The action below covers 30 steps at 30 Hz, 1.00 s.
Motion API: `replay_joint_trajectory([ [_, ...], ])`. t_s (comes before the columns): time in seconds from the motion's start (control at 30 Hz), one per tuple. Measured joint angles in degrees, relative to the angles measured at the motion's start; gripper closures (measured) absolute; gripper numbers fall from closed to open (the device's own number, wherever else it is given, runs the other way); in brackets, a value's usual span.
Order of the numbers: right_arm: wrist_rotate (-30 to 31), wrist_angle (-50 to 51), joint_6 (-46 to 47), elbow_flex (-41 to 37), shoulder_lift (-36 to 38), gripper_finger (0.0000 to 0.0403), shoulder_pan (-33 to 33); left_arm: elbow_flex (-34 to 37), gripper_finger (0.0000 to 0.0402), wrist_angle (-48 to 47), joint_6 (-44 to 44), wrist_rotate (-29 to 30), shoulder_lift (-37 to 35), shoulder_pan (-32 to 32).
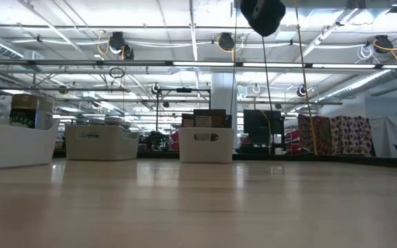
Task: Sort spices by type
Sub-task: Put the left gold seasoning bottle into the bottom white bin
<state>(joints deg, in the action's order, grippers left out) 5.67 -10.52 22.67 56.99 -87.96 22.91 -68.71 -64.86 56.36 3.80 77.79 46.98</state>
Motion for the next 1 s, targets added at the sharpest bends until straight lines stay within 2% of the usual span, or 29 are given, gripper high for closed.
replay_joint_trajectory([
  [0.23,0.0,-0.9,-1.1,0.0,0.0,0.0403,-0.1,0.0,0.0120,-14.4,0.2,3.9,-10.2,-4.3],
  [0.43,0.0,-0.9,-1.0,0.0,0.0,0.0403,-0.1,0.0,0.0120,-24.6,-3.5,3.9,-12.5,-7.6],
  [0.63,0.0,-0.9,-0.7,0.0,0.0,0.0403,-0.1,2.4,0.0120,-24.0,-10.2,4.0,-12.0,-10.4],
  [0.8,0.0,-0.8,-0.7,0.0,0.0,0.0403,0.0,6.2,0.0120,-23.9,-9.0,3.6,-11.6,-13.2],
  [1.0,-0.2,-0.7,-0.7,0.0,0.0,0.0403,0.1,11.8,0.0120,-20.9,-10.4,0.1,-11.9,-15.3],
])
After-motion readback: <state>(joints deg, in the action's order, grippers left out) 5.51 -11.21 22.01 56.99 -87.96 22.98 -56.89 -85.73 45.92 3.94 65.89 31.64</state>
